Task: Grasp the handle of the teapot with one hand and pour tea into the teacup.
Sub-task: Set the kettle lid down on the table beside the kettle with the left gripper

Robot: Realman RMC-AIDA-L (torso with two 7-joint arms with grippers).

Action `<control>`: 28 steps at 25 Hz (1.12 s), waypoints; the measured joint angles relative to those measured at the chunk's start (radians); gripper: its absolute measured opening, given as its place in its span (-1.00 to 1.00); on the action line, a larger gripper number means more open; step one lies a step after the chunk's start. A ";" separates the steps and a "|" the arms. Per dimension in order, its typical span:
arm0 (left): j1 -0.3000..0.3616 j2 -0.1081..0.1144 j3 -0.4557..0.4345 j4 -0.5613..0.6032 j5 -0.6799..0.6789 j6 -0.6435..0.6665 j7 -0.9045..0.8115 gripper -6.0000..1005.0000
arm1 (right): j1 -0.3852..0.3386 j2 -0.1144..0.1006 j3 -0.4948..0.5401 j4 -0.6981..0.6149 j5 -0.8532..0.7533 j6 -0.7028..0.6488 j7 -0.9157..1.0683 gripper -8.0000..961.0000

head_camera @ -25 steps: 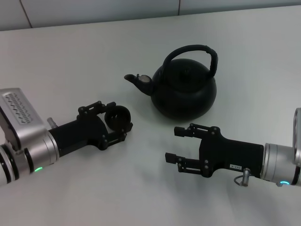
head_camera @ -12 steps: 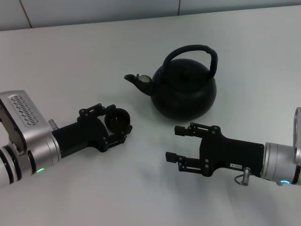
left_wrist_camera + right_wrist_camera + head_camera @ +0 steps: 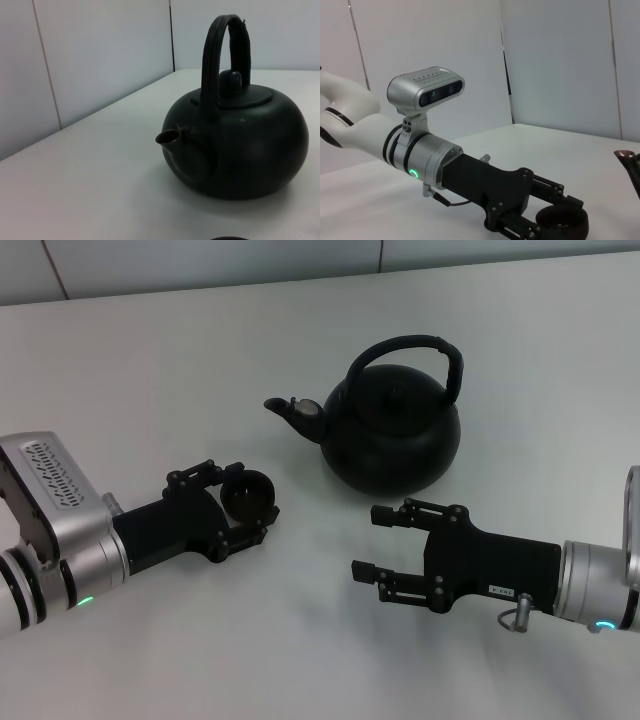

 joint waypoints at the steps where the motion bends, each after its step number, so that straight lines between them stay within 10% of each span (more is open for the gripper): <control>1: 0.000 0.000 0.000 0.000 0.000 0.000 0.000 0.47 | 0.000 0.000 0.000 0.000 0.000 0.000 0.000 0.51; 28: -0.008 0.000 0.000 0.000 0.004 -0.014 0.000 0.50 | 0.002 0.000 0.000 0.001 0.000 0.000 0.000 0.51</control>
